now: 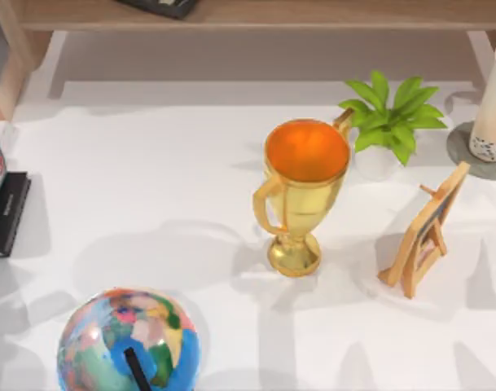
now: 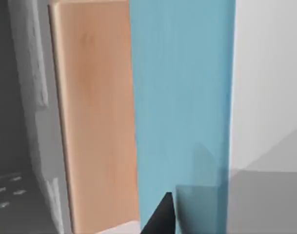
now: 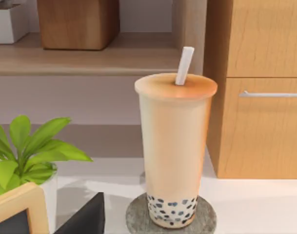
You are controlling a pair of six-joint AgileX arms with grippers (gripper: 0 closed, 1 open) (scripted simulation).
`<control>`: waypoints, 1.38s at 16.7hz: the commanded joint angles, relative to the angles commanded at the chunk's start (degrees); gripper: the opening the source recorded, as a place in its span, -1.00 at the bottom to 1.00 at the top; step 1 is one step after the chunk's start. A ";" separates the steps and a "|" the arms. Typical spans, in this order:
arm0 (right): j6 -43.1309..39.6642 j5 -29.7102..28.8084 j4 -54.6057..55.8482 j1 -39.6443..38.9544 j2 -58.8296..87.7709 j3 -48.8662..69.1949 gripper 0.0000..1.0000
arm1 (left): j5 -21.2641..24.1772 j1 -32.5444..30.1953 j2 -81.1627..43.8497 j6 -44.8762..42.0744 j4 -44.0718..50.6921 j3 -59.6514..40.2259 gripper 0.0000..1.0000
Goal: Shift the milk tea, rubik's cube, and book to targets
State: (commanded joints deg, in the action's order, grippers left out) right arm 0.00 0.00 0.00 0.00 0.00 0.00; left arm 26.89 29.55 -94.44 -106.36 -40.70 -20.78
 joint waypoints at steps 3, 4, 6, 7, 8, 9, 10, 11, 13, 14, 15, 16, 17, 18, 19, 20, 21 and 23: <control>0.00 0.00 0.00 0.00 0.00 0.00 1.00 | 0.03 -0.81 -1.07 -0.86 -0.38 0.45 -1.00; 0.00 0.00 0.00 0.00 0.00 0.00 1.00 | 0.03 -0.81 -1.07 -0.86 -0.38 0.45 -1.00; 0.00 0.00 0.00 0.00 0.00 0.00 1.00 | 0.10 -0.55 -0.46 -0.95 -0.60 -0.16 -1.00; 0.00 0.00 0.00 0.00 0.00 0.00 1.00 | 0.04 -0.49 -0.44 -0.93 -0.54 -0.02 -1.00; 0.00 0.00 0.00 0.00 0.00 0.00 1.00 | -0.28 -0.30 -0.51 -0.87 -0.30 0.68 -1.00; 0.00 0.00 0.00 0.00 0.00 0.00 1.00 | -0.79 -0.19 -0.97 -0.85 0.08 1.97 -1.00; 0.00 0.00 0.00 0.00 0.00 0.00 1.00 | -1.38 -0.35 -1.98 -0.94 0.51 3.66 -1.00; 0.00 0.00 0.00 0.00 0.00 0.00 1.00 | -1.96 -0.72 -3.24 -1.06 0.93 5.39 -1.00; 0.00 0.00 0.00 0.00 0.00 0.00 1.00 | -3.03 -1.57 -5.68 -1.20 1.65 8.24 -1.00; 0.00 0.00 0.00 0.00 0.00 0.00 1.00 | -3.45 -1.84 -6.59 -1.23 1.84 9.09 -1.00; 0.00 0.00 0.00 0.00 0.00 0.00 1.00 | -3.69 -2.02 -7.25 -1.25 1.82 9.37 -1.00; 0.00 0.00 0.00 0.00 0.00 0.00 1.00 | -3.70 -2.10 -7.55 -1.28 1.58 9.01 -1.00; 0.00 0.00 0.00 0.00 0.00 0.00 1.00 | -3.50 -2.06 -7.49 -1.31 1.21 8.10 -1.00; 0.00 0.00 0.00 0.00 0.00 0.00 1.00 | -3.14 -1.89 -7.01 -1.28 0.74 6.65 -1.00; 0.00 0.00 0.00 0.00 0.00 0.00 1.00 | -2.69 -1.61 -6.13 -1.13 0.24 4.91 -1.00; 0.00 0.00 0.00 0.00 0.00 0.00 1.00 | -2.16 -1.33 -5.01 -0.89 -0.26 3.22 -1.00; 0.00 0.00 0.00 0.00 0.00 0.00 1.00 | -1.57 -1.16 -3.89 -0.66 -0.68 1.72 -1.00; 0.00 0.00 0.00 0.00 0.00 0.00 1.00 | -0.54 -1.34 -2.59 -0.51 -1.19 -0.13 -1.00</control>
State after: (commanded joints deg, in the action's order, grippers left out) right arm 0.00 0.00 0.00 0.00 0.00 0.00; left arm 26.35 28.21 -97.02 -106.87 -41.89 -20.92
